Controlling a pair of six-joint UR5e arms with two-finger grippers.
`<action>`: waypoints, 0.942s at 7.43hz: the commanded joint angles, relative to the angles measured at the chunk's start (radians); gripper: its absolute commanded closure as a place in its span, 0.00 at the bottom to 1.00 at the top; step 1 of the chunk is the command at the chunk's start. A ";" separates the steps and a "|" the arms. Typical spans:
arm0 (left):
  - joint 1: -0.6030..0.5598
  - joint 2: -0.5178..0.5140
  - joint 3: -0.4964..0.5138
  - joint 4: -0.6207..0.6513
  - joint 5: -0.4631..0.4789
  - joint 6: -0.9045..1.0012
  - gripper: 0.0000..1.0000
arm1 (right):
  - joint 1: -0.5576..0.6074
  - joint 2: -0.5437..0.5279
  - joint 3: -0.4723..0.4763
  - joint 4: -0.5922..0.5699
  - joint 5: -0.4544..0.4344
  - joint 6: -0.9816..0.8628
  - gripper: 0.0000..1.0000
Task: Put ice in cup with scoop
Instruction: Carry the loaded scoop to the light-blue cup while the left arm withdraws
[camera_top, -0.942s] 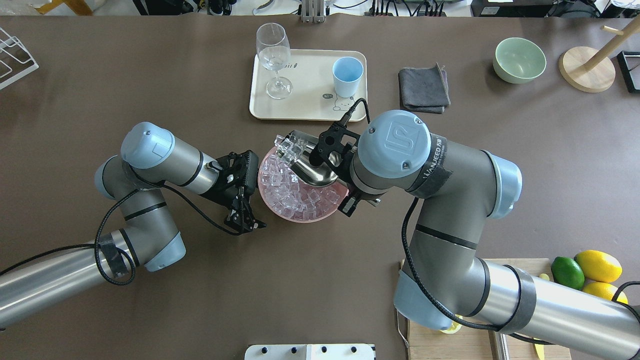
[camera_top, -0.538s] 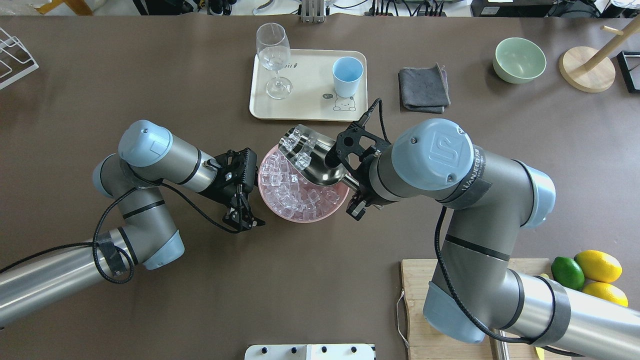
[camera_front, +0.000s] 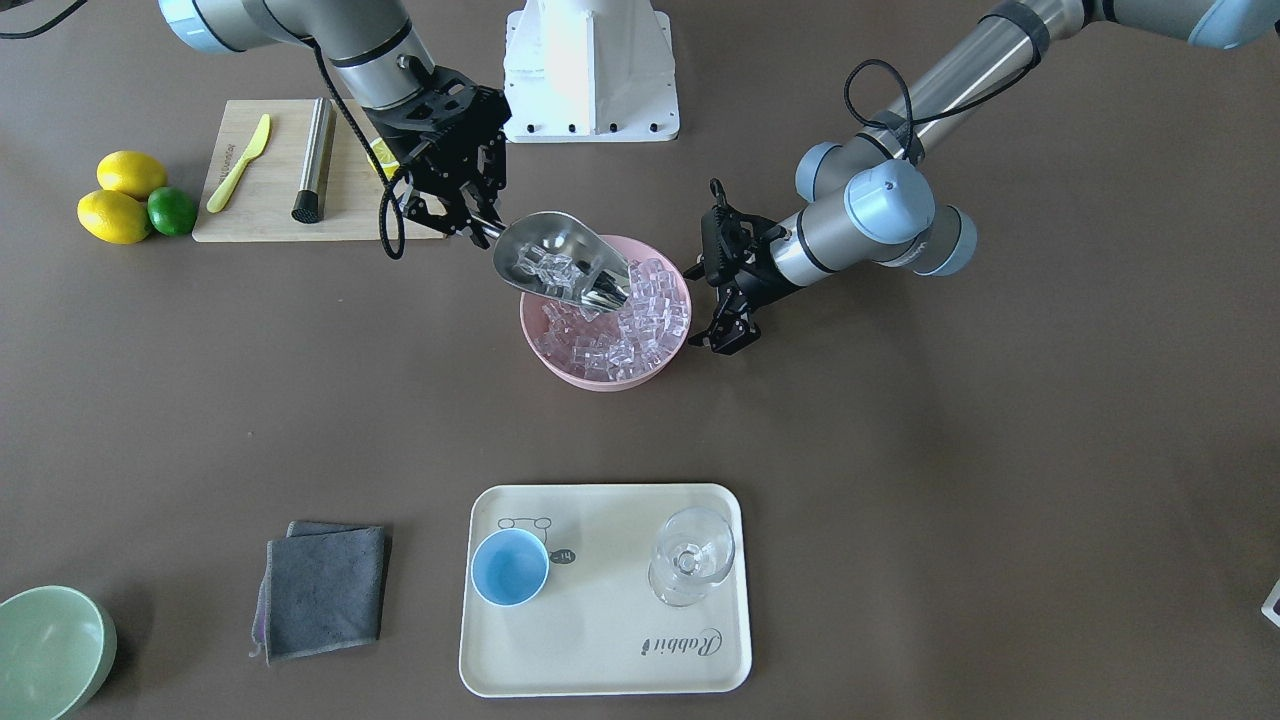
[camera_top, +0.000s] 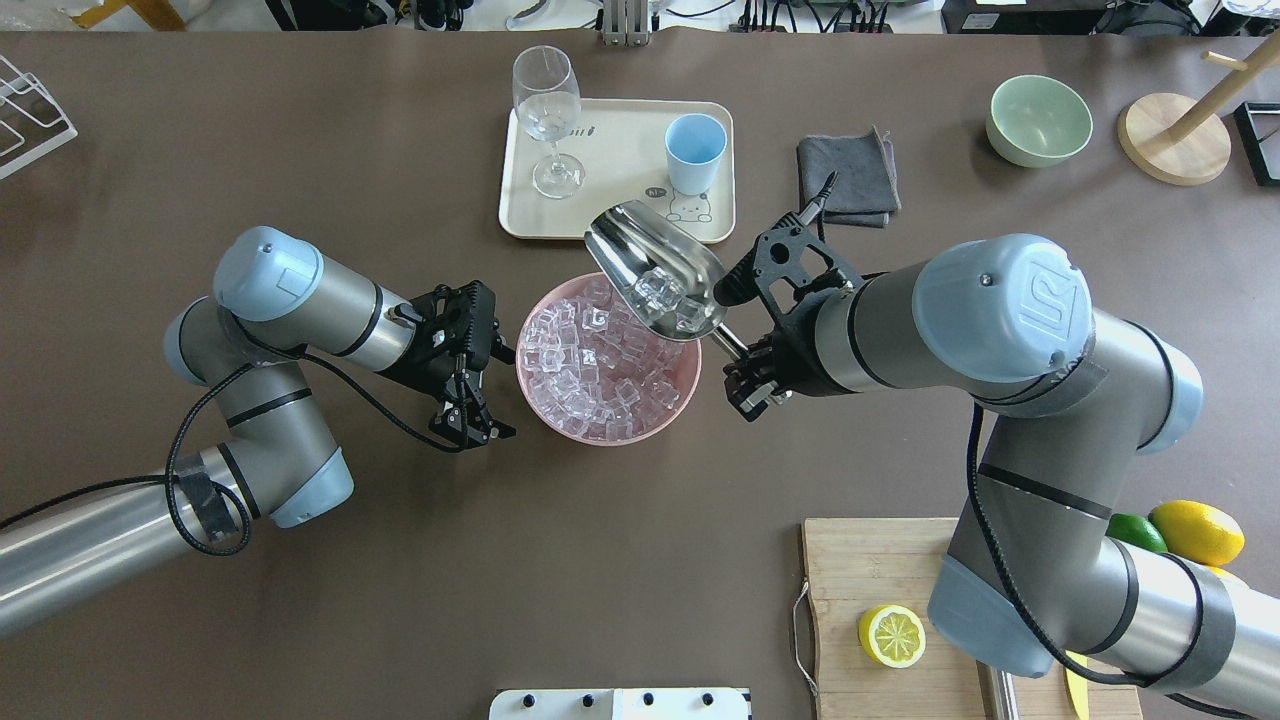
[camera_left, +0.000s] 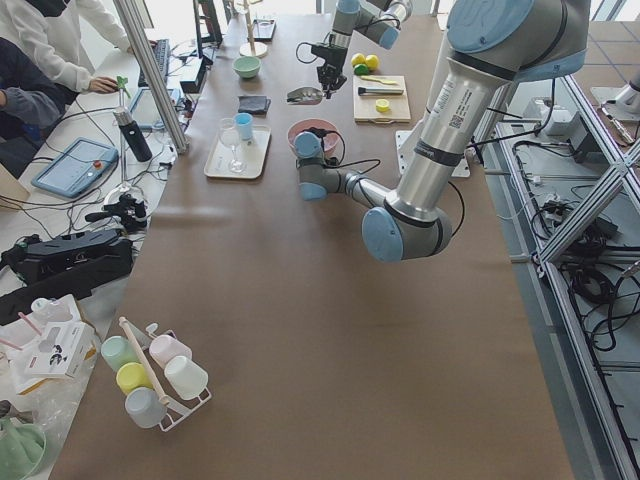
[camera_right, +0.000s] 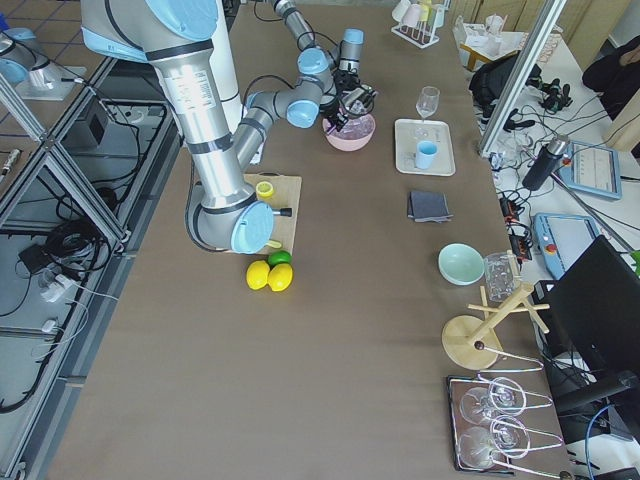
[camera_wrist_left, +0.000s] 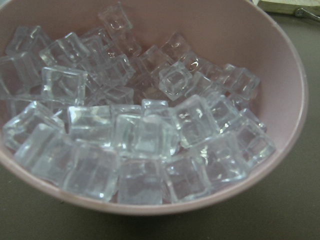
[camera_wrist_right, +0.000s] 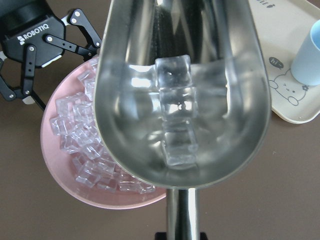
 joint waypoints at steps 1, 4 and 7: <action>-0.050 0.042 -0.054 0.024 0.000 0.000 0.02 | 0.090 -0.023 -0.041 -0.066 0.115 0.002 1.00; -0.124 0.215 -0.366 0.340 0.009 -0.002 0.02 | 0.160 0.027 -0.109 -0.290 0.191 -0.058 1.00; -0.263 0.303 -0.510 0.617 0.009 -0.002 0.02 | 0.319 0.087 -0.216 -0.421 0.374 -0.113 1.00</action>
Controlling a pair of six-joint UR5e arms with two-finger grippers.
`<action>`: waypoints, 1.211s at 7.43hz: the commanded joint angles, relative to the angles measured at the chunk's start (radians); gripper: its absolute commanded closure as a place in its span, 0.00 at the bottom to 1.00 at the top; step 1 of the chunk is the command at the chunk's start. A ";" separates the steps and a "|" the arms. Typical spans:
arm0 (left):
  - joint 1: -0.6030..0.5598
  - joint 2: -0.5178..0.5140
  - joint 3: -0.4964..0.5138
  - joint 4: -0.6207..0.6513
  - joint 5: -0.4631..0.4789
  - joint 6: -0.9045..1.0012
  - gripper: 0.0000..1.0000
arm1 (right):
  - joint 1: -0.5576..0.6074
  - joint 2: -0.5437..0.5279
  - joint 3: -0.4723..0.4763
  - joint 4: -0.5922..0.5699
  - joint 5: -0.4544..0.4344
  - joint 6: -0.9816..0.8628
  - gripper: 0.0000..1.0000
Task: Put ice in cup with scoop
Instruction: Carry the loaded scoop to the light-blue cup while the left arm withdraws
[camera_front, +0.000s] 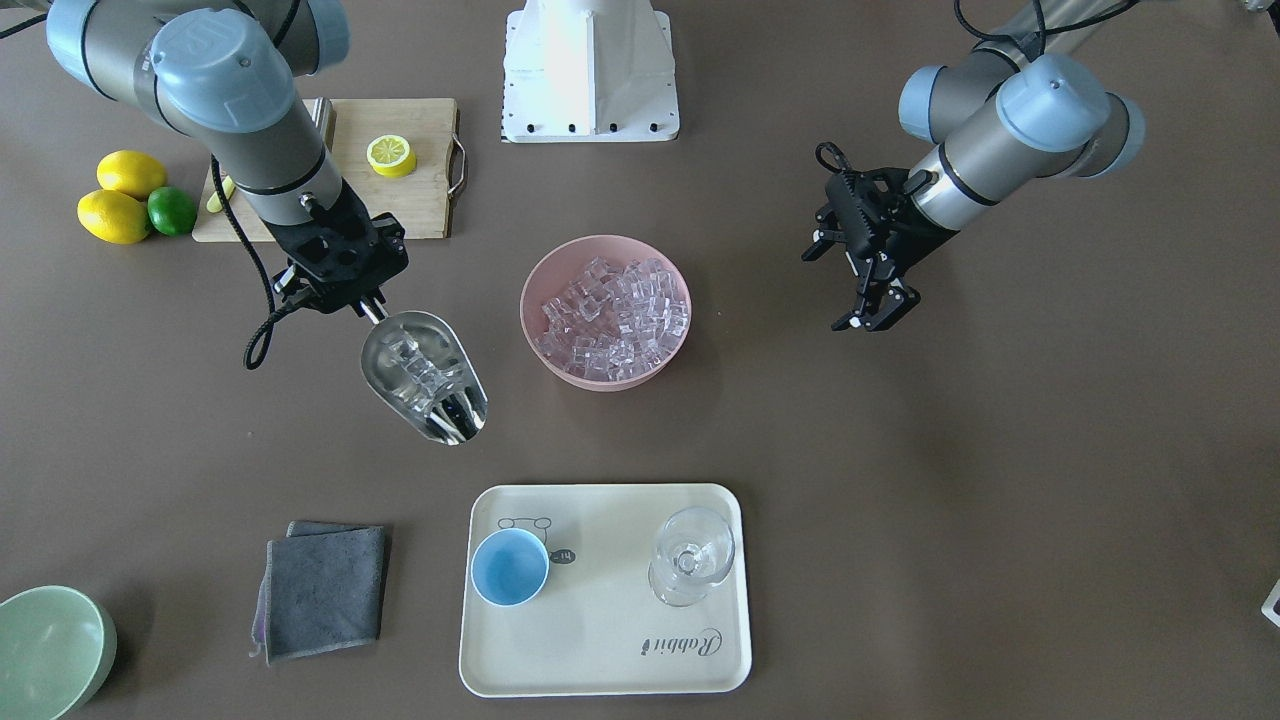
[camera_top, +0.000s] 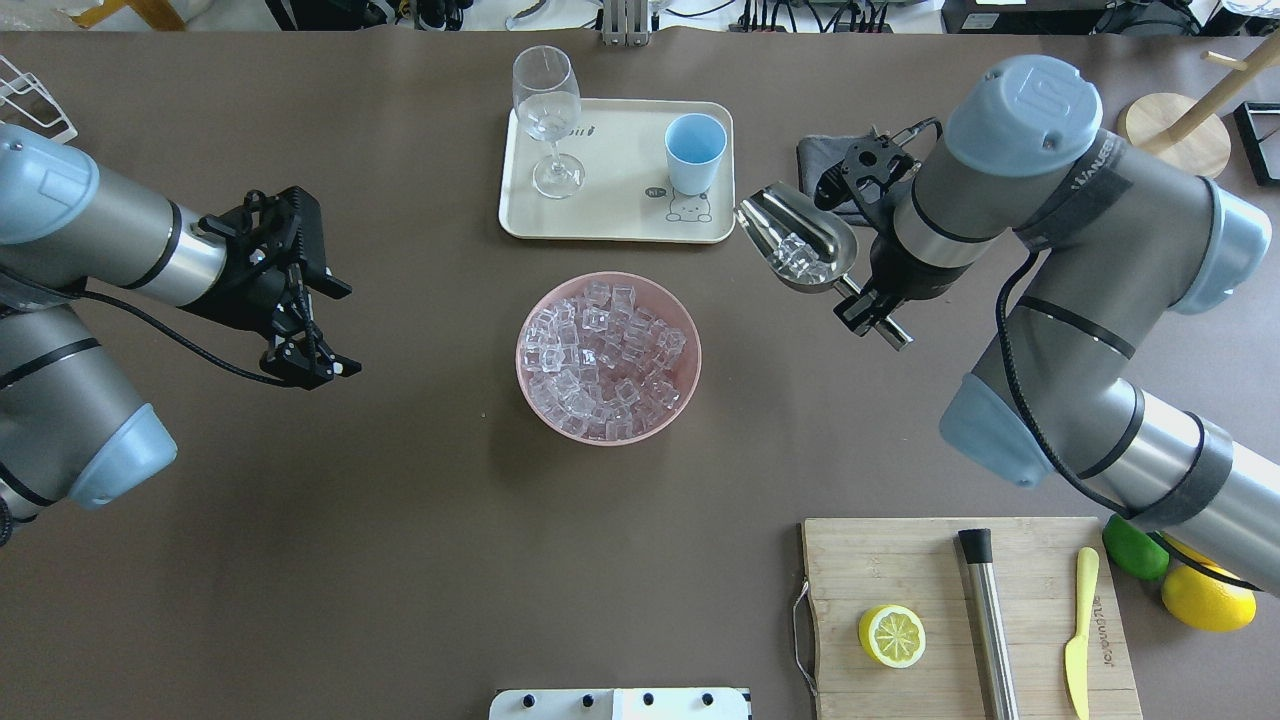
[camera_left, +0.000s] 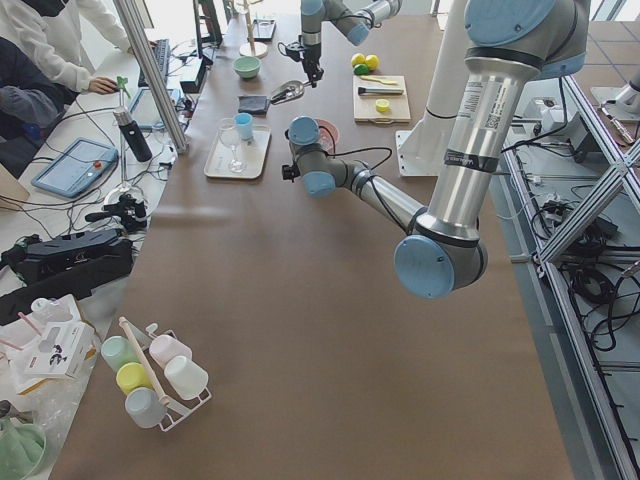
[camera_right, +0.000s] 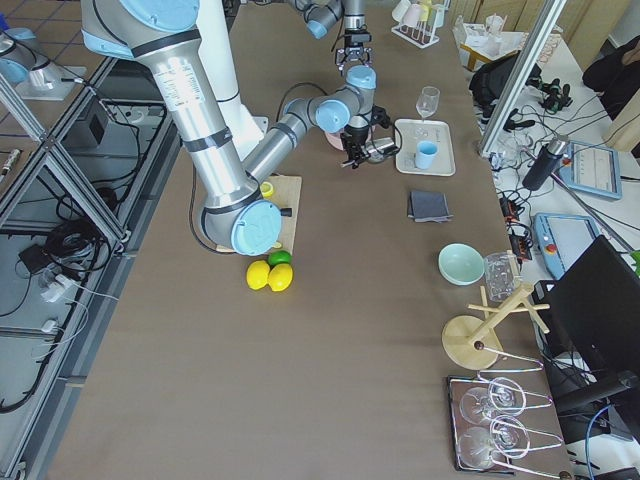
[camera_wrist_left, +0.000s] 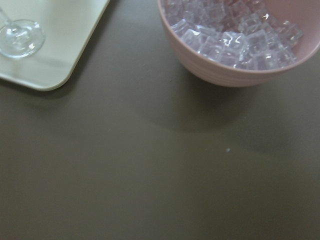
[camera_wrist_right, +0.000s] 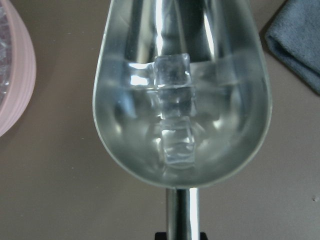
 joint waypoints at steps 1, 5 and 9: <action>-0.121 0.069 -0.115 0.358 0.001 -0.002 0.02 | 0.128 0.099 -0.117 -0.118 0.147 -0.017 1.00; -0.231 0.074 -0.107 0.653 0.241 -0.011 0.02 | 0.144 0.356 -0.352 -0.306 0.161 -0.076 1.00; -0.484 0.255 -0.061 0.717 0.018 -0.005 0.02 | 0.144 0.502 -0.502 -0.480 0.161 -0.241 1.00</action>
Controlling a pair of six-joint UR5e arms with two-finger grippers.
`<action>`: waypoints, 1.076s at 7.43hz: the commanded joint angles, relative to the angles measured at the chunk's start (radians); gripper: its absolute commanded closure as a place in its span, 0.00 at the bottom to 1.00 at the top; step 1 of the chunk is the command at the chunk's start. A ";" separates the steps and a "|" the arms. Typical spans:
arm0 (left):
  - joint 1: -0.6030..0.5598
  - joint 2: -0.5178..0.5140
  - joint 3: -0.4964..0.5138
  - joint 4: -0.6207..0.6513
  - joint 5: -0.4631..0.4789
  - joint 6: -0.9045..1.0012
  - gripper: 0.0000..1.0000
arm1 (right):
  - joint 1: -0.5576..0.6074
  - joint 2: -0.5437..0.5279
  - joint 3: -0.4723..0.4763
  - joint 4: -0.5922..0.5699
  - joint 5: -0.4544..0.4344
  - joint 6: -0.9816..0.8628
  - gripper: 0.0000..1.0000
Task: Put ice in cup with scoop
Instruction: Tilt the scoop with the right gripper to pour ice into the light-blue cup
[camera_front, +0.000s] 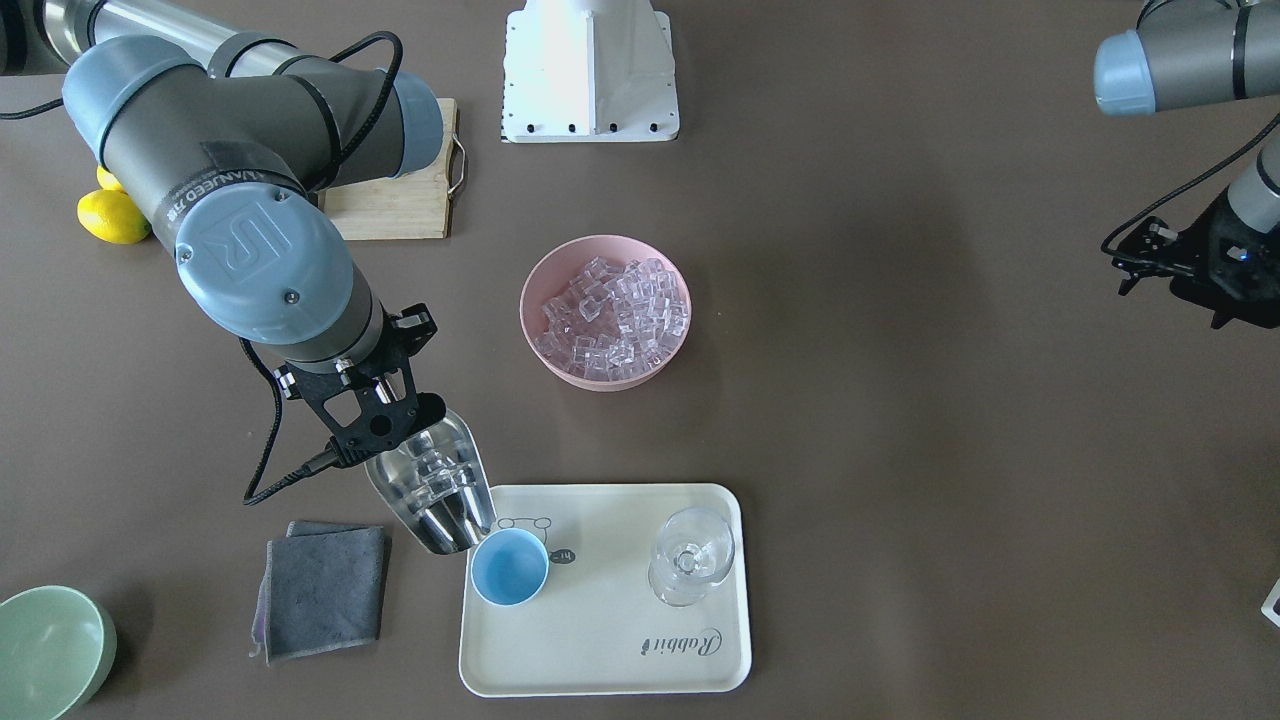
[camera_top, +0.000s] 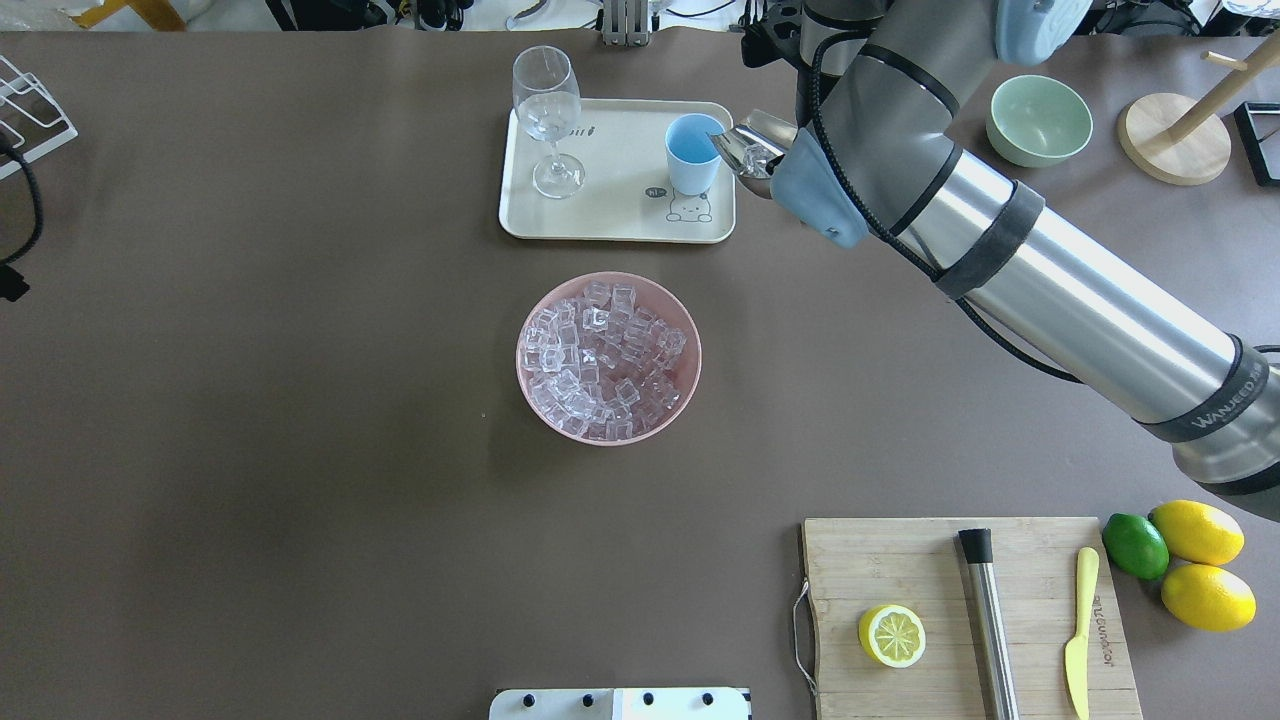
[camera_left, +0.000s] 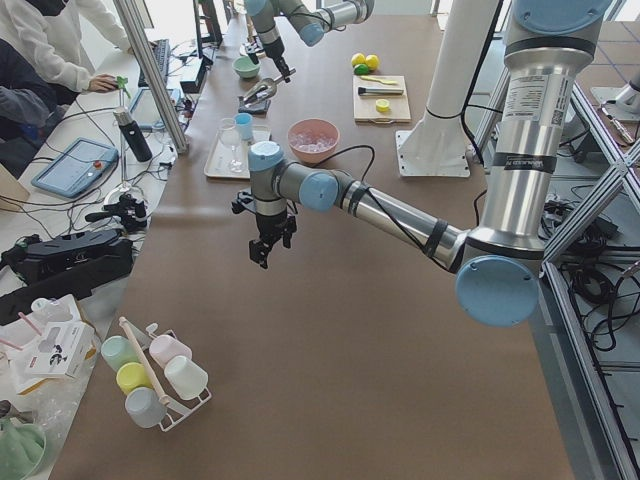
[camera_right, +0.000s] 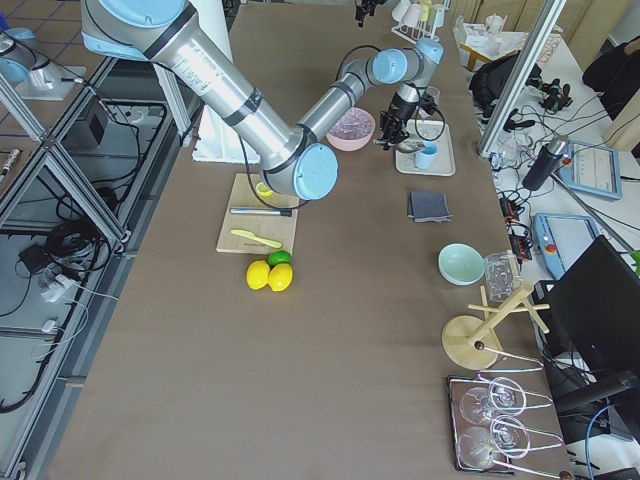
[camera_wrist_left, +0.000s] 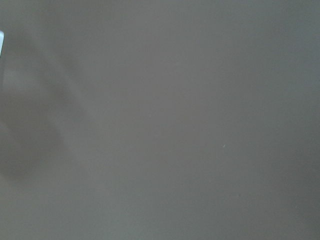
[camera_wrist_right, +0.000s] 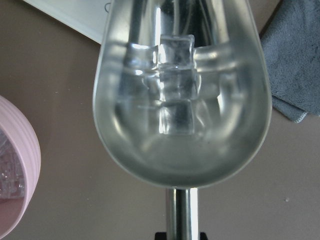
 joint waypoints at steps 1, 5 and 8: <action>-0.163 0.124 0.026 0.005 -0.084 0.007 0.02 | 0.000 0.082 -0.098 -0.099 0.003 -0.098 1.00; -0.373 0.180 0.124 0.005 -0.188 0.008 0.02 | 0.000 0.155 -0.216 -0.136 0.001 -0.204 1.00; -0.395 0.173 0.172 0.003 -0.193 0.002 0.02 | 0.014 0.253 -0.377 -0.136 0.001 -0.264 1.00</action>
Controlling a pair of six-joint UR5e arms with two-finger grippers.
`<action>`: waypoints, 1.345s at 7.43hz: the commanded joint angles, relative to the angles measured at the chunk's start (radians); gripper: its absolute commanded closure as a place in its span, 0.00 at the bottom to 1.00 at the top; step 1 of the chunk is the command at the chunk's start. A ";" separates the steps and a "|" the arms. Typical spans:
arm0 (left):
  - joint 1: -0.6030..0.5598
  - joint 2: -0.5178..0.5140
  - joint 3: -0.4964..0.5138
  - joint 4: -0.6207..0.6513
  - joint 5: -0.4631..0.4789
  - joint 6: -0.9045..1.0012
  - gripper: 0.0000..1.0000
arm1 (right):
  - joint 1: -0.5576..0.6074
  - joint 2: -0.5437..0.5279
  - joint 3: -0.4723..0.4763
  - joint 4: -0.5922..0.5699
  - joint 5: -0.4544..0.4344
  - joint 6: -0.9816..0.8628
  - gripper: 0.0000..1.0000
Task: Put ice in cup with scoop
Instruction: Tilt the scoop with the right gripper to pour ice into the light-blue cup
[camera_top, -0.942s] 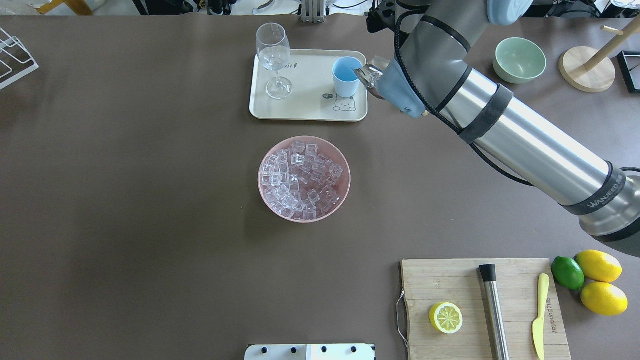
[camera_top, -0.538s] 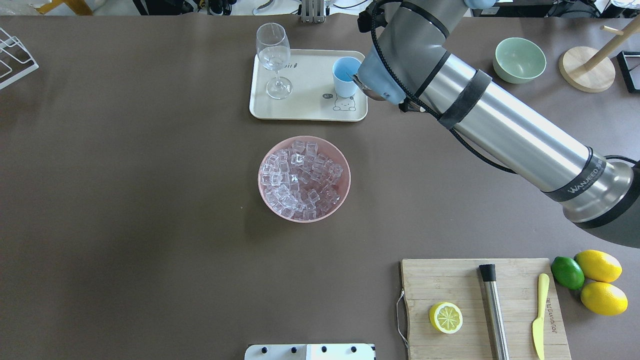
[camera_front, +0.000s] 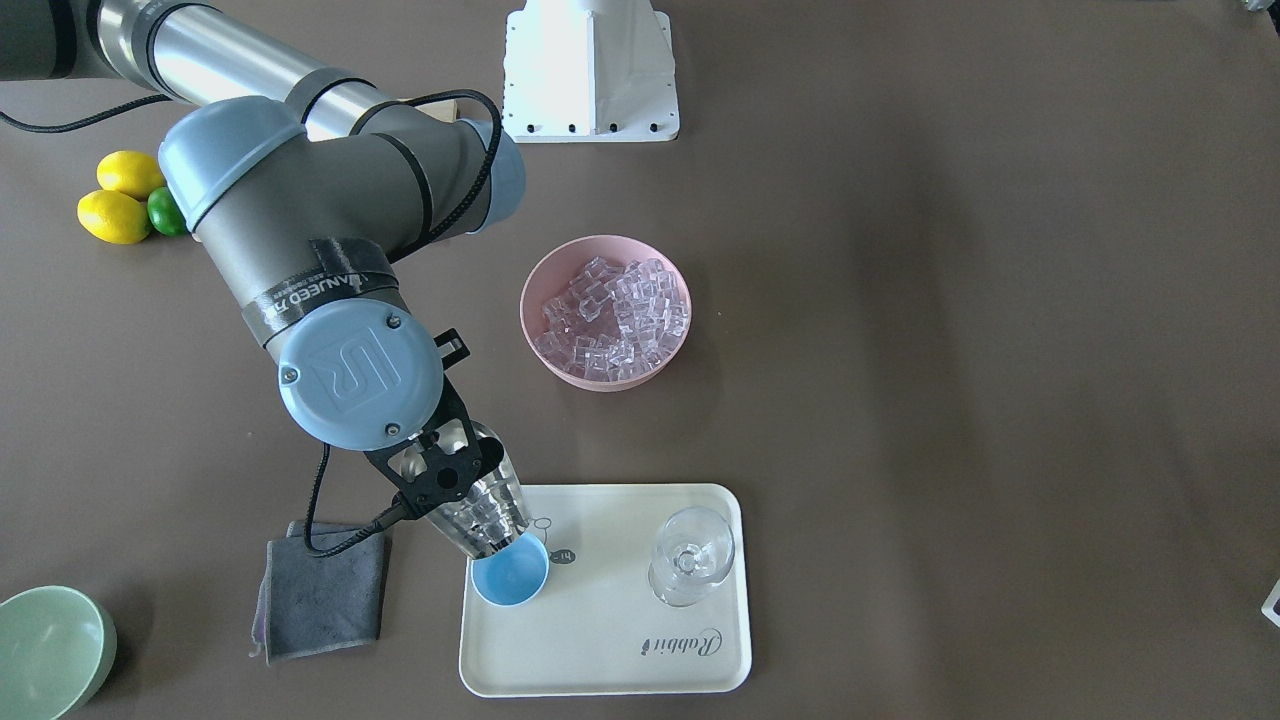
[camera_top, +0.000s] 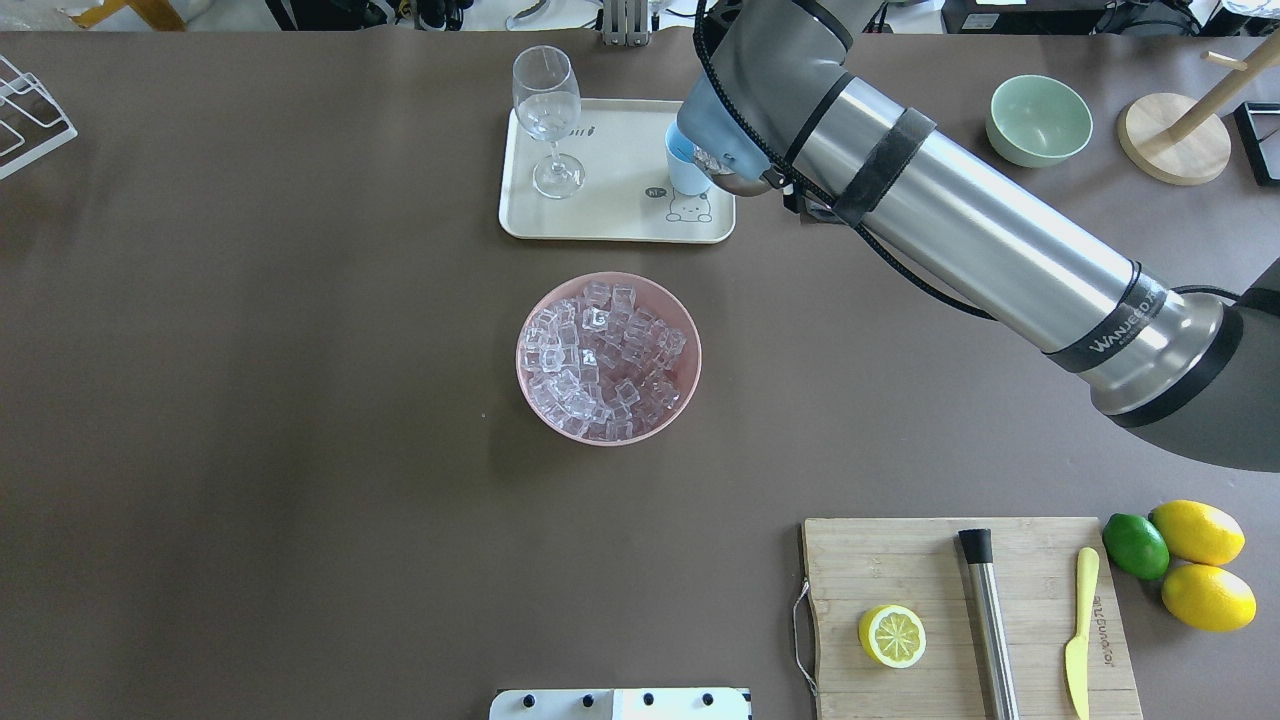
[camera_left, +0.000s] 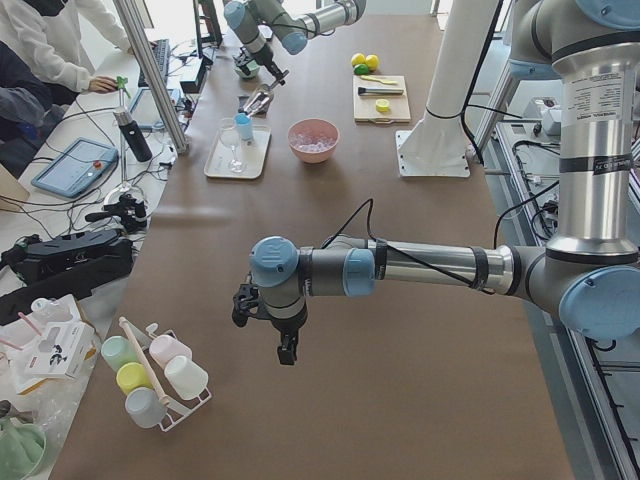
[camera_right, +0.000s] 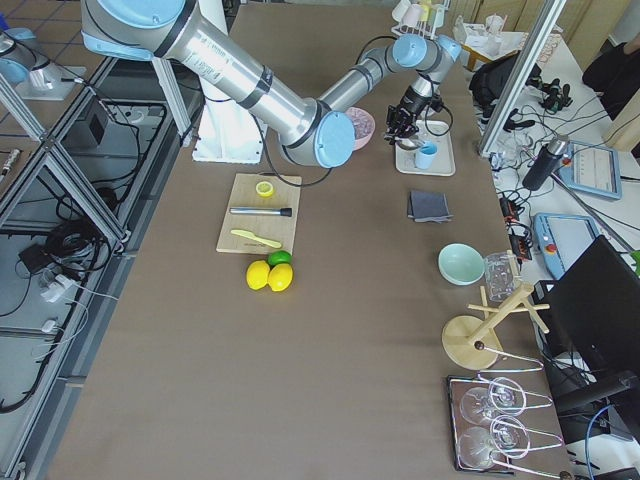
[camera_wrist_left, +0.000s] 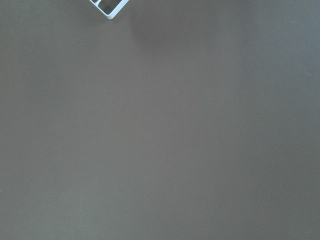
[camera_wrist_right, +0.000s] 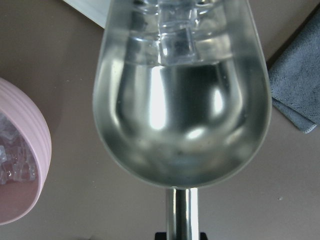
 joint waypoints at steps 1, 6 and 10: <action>-0.007 -0.004 0.018 0.003 -0.002 -0.010 0.02 | 0.032 0.079 -0.123 -0.013 0.000 -0.059 1.00; -0.008 0.000 0.023 0.003 -0.001 -0.010 0.02 | 0.055 0.067 -0.078 -0.050 -0.001 -0.104 1.00; -0.008 0.001 0.024 0.000 -0.002 -0.001 0.02 | 0.147 -0.225 0.384 -0.122 0.009 -0.003 1.00</action>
